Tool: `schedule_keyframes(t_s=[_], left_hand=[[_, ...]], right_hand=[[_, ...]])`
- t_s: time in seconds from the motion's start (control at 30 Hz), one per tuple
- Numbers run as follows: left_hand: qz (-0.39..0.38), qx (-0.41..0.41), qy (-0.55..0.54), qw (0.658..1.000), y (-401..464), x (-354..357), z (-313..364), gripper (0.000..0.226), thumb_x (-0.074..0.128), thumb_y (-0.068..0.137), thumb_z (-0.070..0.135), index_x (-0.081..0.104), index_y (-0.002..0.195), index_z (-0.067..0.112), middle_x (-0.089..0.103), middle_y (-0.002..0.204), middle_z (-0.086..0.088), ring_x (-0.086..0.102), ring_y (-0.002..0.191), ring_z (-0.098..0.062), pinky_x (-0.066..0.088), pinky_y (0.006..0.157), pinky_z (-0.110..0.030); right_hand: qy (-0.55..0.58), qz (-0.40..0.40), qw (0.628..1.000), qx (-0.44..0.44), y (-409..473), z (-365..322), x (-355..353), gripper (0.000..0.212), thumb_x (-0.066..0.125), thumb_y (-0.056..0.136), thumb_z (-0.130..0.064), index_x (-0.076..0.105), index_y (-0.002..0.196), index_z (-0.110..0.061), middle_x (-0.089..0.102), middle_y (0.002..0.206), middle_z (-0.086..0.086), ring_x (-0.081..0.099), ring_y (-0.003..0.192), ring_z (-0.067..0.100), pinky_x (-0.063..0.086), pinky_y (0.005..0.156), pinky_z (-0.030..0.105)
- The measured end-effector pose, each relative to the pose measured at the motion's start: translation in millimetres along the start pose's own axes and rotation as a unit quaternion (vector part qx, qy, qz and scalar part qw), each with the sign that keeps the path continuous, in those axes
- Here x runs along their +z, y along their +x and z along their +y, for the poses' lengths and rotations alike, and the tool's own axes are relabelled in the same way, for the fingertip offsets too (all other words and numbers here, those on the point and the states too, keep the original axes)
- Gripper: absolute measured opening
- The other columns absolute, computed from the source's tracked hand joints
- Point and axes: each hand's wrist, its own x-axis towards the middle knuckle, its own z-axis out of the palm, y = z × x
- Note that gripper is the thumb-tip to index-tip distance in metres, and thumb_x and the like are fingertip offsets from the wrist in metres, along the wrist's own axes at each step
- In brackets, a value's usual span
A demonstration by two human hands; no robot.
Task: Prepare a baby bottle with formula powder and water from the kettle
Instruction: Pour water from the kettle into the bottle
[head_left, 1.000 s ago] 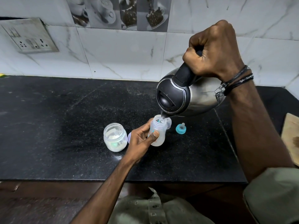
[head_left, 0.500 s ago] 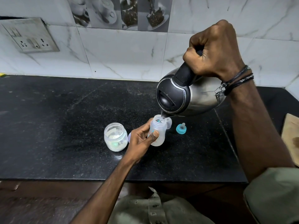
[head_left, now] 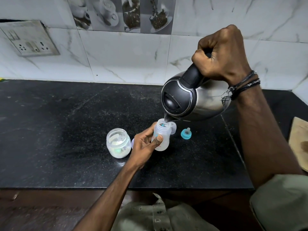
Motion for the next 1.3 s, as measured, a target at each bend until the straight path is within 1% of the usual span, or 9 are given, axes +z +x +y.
schedule_keyframes(t_s=[0.17, 0.3, 0.43, 0.57, 0.73, 0.87, 1.0, 1.2, 1.3], left_hand=[[0.005, -0.013, 0.001, 1.000, 2, 0, -2, 0.065, 0.074, 0.084, 0.047, 0.056, 0.139, 0.017, 0.063, 0.140, 0.008, 0.055, 0.134, -0.009, 0.045, 0.104, -0.022], [0.022, -0.016, 0.010, 1.000, 5, -1, -3, 0.067, 0.075, 0.085, 0.045, 0.054, 0.141, 0.014, 0.064, 0.139, 0.005, 0.056, 0.133, -0.010, 0.045, 0.108, -0.027], [0.036, -0.006, 0.040, 0.999, 10, -2, -6, 0.044, 0.065, 0.095, 0.015, 0.057, 0.138, 0.016, 0.066, 0.136, 0.010, 0.057, 0.130, -0.007, 0.045, 0.105, -0.023], [0.038, 0.001, 0.057, 0.998, 15, -1, -12, 0.044, 0.058, 0.096, -0.001, 0.057, 0.135, 0.019, 0.068, 0.130, 0.016, 0.059, 0.126, -0.003, 0.046, 0.102, -0.020], [0.056, 0.003, 0.070, 0.996, 23, 2, -14, 0.047, 0.059, 0.094, -0.005, 0.058, 0.131, 0.023, 0.070, 0.124, 0.019, 0.062, 0.121, -0.001, 0.047, 0.098, -0.017], [0.081, -0.004, 0.079, 0.994, 29, 5, -17, 0.049, 0.065, 0.089, -0.008, 0.060, 0.125, 0.025, 0.073, 0.115, 0.023, 0.065, 0.112, 0.004, 0.049, 0.093, -0.015], [0.104, -0.010, 0.081, 0.991, 34, 5, -23, 0.047, 0.069, 0.083, 0.000, 0.062, 0.121, 0.026, 0.075, 0.111, 0.022, 0.067, 0.107, 0.003, 0.051, 0.091, -0.016], [0.123, -0.023, 0.083, 0.989, 42, 4, -34, 0.053, 0.071, 0.083, -0.011, 0.062, 0.121, 0.025, 0.075, 0.110, 0.022, 0.068, 0.107, 0.002, 0.052, 0.091, -0.017], [0.136, -0.031, 0.084, 0.987, 46, 4, -37, 0.053, 0.076, 0.078, -0.005, 0.062, 0.120, 0.025, 0.075, 0.108, 0.023, 0.069, 0.106, 0.003, 0.052, 0.090, -0.016]], right_hand=[[0.038, 0.000, 0.999, 0.017, -2, 9, 3, 0.023, 0.050, 0.067, -0.022, 0.042, 0.047, -0.014, 0.023, 0.041, -0.001, 0.025, 0.045, 0.027, 0.019, 0.047, 0.024], [0.070, 0.005, 0.996, 0.062, -5, 24, 10, 0.031, 0.053, 0.071, -0.019, 0.043, 0.046, -0.005, 0.027, 0.044, 0.013, 0.030, 0.043, 0.030, 0.022, 0.046, 0.031], [0.138, 0.025, 0.984, 0.110, -12, 38, 19, 0.036, 0.049, 0.073, -0.018, 0.029, 0.046, -0.004, 0.024, 0.048, 0.017, 0.019, 0.049, 0.018, 0.017, 0.045, 0.038], [0.163, 0.038, 0.974, 0.150, -19, 51, 29, 0.036, 0.048, 0.072, -0.019, 0.027, 0.047, -0.006, 0.023, 0.049, 0.008, 0.019, 0.049, 0.015, 0.016, 0.046, 0.039], [0.185, 0.050, 0.964, 0.185, -25, 67, 43, 0.038, 0.049, 0.072, -0.019, 0.021, 0.046, -0.017, 0.020, 0.050, 0.001, 0.016, 0.048, 0.014, 0.013, 0.049, 0.031], [0.196, 0.062, 0.950, 0.234, -28, 84, 55, 0.042, 0.051, 0.073, -0.020, 0.022, 0.043, -0.019, 0.017, 0.041, -0.008, 0.015, 0.044, 0.009, 0.013, 0.047, 0.026], [0.189, 0.086, 0.937, 0.281, -32, 100, 68, 0.043, 0.051, 0.073, -0.021, 0.022, 0.042, -0.020, 0.018, 0.038, -0.006, 0.014, 0.042, 0.007, 0.014, 0.046, 0.025], [0.195, 0.112, 0.915, 0.336, -33, 119, 97, 0.045, 0.052, 0.075, -0.025, 0.022, 0.043, -0.019, 0.017, 0.040, -0.008, 0.016, 0.043, 0.009, 0.017, 0.047, 0.026], [0.201, 0.125, 0.901, 0.365, -30, 127, 112, 0.045, 0.052, 0.074, -0.027, 0.022, 0.042, -0.019, 0.016, 0.044, -0.010, 0.016, 0.045, 0.011, 0.017, 0.048, 0.027]])
